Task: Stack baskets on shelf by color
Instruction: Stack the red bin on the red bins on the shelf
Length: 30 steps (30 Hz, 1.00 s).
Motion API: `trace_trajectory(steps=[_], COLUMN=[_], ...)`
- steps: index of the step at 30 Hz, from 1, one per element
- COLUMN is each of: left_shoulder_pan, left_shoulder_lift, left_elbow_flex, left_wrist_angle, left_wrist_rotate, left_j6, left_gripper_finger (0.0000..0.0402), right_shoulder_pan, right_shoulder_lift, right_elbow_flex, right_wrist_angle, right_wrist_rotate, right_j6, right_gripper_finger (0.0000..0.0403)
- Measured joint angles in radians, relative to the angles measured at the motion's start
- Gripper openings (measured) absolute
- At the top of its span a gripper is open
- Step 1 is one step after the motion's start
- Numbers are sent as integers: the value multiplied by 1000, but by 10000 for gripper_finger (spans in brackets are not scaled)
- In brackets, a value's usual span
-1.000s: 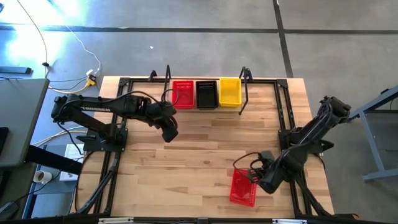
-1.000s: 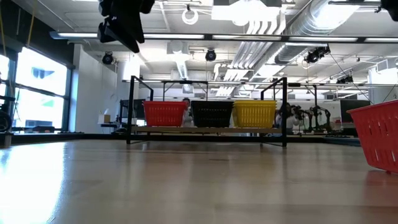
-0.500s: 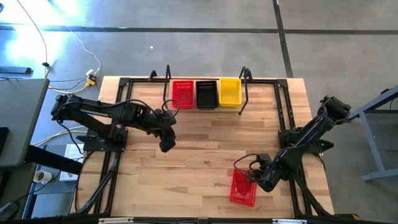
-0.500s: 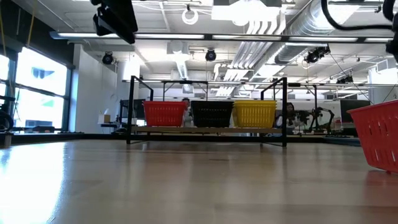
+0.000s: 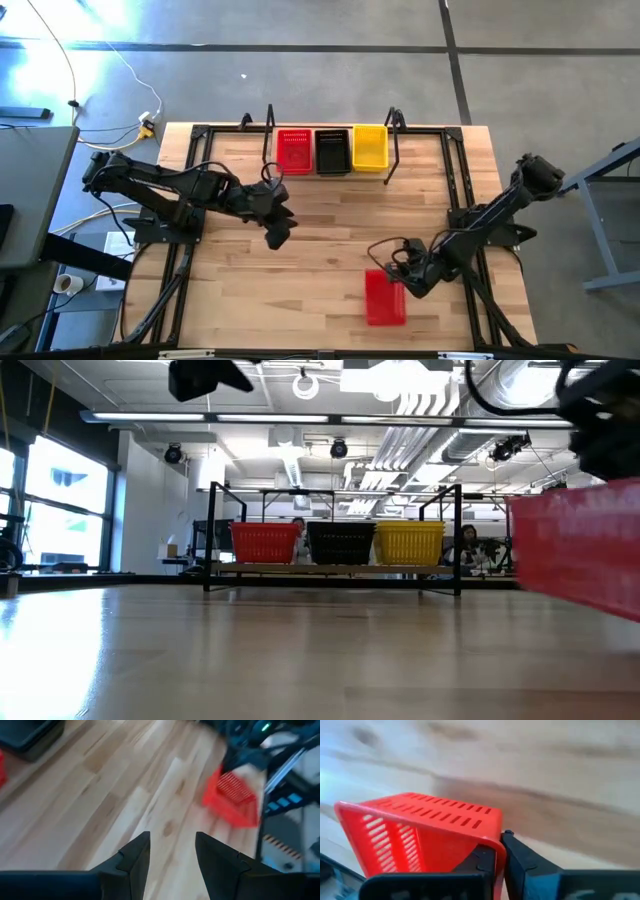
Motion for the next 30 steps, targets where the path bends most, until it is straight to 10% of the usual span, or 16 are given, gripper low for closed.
trace_trajectory(steps=[16,30], left_shoulder_pan=[0,0], left_shoulder_lift=[0,0], left_elbow_flex=[0,0], left_wrist_angle=[131,134], left_wrist_rotate=[-6,-73], left_j6=[249,618], left_gripper_finger=[147,147], right_shoulder_pan=[-343,-685], right_shoulder_lift=[0,0], right_elbow_flex=[239,404], right_wrist_angle=[-61,-71], right_wrist_rotate=[220,195], right_j6=[-475,-906], right_gripper_finger=[1,0])
